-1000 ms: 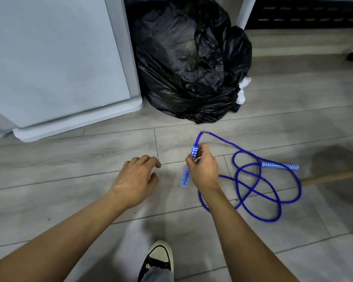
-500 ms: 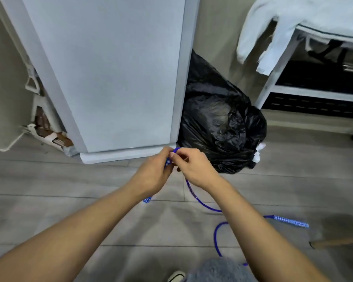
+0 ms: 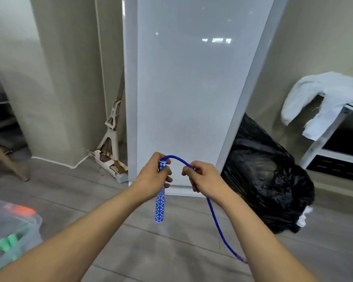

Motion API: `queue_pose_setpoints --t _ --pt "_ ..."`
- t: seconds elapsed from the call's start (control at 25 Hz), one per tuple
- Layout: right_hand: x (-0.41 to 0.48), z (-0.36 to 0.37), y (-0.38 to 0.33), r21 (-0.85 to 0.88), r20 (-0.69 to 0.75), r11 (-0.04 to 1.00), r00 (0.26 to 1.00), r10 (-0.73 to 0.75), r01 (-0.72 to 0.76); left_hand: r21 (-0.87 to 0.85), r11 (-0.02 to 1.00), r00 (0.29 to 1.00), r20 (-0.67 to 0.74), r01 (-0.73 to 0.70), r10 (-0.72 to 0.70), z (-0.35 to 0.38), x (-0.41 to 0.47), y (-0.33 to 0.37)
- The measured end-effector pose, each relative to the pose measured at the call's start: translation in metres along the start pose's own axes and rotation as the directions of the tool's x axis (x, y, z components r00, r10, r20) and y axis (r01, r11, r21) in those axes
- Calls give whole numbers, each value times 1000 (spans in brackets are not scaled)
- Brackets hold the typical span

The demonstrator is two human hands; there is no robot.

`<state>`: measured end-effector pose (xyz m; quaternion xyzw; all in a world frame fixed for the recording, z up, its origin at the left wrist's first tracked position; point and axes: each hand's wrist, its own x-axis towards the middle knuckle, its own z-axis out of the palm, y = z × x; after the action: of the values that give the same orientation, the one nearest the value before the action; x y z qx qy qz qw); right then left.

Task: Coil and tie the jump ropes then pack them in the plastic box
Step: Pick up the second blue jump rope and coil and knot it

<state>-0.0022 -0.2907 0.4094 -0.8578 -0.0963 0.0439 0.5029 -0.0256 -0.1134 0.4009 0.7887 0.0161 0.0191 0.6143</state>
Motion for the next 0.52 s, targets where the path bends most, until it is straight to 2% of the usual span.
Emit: queue_pose_setpoints --t 0.12,0.24,0.32,0.4,0.52 --pt "-1 17 -6 97 -20 995 1000 -19 21 -251 963 974 -177 95 -142 -48 4 -7" --pt "3 29 -10 18 -118 998 992 -53 55 -311 947 954 -249 83 -165 -74 8 -18" --pt "10 35 -17 -21 -193 997 979 -71 68 -365 923 944 -244 122 -221 -75 12 -23" --pt "16 40 -23 39 -220 998 975 -40 50 -511 835 924 -182 203 -336 -71 15 -20" --pt "20 56 -33 90 -154 995 988 -28 42 -673 711 934 -82 205 -347 -72 19 -15"
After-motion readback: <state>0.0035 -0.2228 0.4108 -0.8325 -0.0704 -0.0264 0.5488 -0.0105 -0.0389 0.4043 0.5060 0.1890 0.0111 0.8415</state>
